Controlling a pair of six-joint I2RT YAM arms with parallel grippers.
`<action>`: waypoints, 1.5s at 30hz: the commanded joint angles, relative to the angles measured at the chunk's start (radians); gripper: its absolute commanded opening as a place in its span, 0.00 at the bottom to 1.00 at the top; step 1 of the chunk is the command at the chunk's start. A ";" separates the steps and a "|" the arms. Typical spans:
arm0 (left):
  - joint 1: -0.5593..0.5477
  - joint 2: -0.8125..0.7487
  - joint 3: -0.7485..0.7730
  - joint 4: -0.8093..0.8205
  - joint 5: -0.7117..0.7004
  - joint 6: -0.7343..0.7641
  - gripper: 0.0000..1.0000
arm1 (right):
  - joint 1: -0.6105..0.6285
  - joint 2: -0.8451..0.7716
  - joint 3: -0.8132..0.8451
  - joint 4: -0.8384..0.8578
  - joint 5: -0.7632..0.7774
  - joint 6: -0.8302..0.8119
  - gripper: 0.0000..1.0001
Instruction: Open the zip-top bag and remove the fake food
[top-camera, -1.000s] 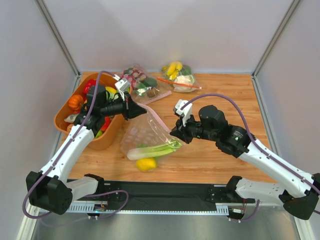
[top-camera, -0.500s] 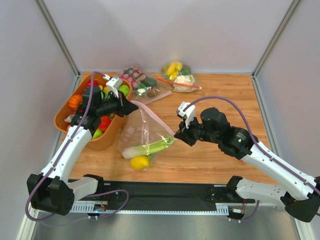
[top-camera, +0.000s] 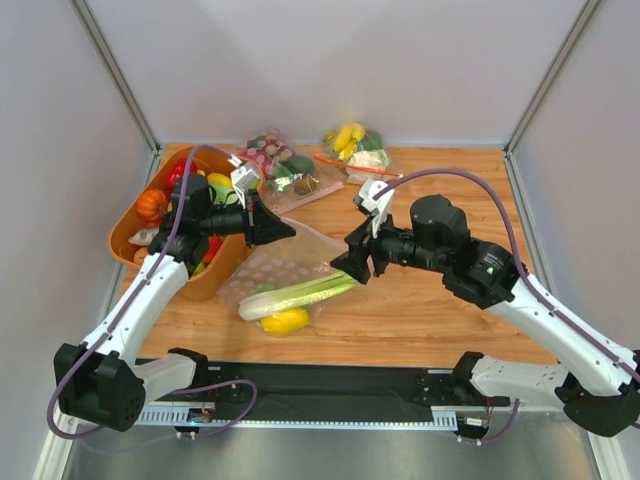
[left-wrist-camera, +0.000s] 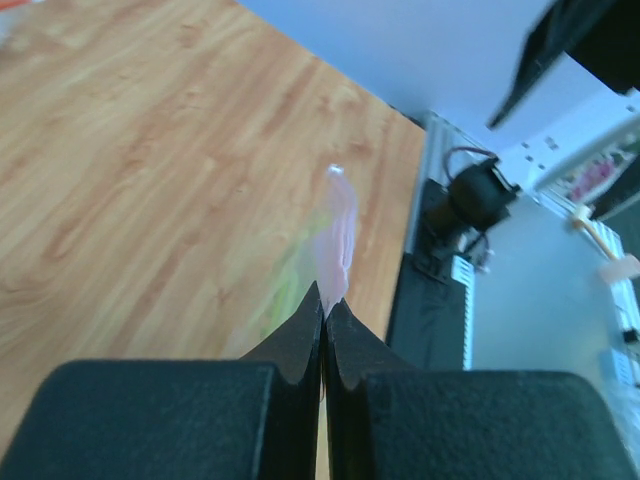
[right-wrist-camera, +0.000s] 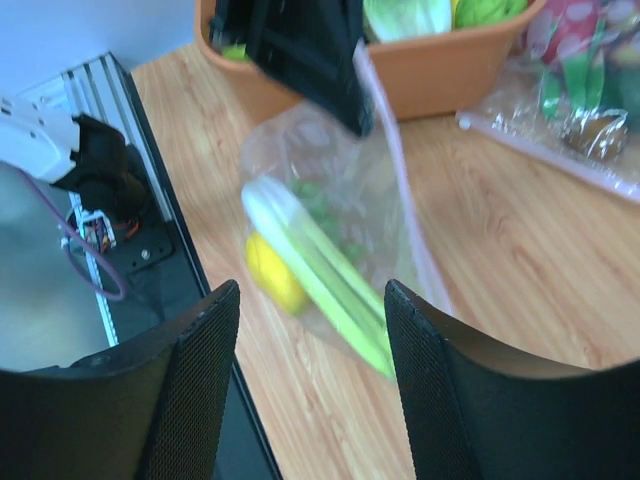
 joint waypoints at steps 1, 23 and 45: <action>-0.049 -0.020 0.052 -0.011 0.156 0.067 0.00 | -0.002 0.049 0.049 0.104 0.023 0.001 0.62; -0.074 -0.018 0.075 -0.071 0.211 0.107 0.00 | -0.036 -0.006 -0.088 0.094 0.115 -0.030 0.63; -0.079 -0.021 0.073 -0.079 0.207 0.115 0.00 | -0.036 0.005 -0.151 0.103 0.086 -0.011 0.62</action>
